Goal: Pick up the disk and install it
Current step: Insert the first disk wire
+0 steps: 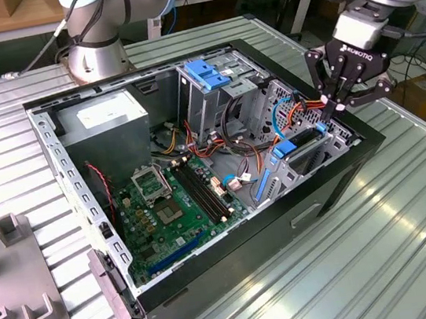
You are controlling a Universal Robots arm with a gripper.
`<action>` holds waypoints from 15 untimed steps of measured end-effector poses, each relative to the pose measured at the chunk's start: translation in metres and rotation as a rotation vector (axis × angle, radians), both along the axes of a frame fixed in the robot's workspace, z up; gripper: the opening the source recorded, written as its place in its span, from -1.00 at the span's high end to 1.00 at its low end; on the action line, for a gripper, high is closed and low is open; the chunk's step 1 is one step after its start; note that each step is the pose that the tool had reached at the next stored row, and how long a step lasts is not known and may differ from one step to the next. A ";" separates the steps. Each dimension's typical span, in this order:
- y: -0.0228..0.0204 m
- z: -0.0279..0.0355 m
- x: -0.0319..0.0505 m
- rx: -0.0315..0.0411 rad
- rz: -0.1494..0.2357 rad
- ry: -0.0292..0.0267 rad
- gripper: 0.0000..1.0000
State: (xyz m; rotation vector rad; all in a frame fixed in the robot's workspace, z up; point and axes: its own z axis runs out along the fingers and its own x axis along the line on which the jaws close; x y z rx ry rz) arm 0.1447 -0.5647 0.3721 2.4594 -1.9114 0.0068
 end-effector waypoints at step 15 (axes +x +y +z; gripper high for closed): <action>0.0004 0.0001 0.0096 -0.0003 0.227 0.0000 0.80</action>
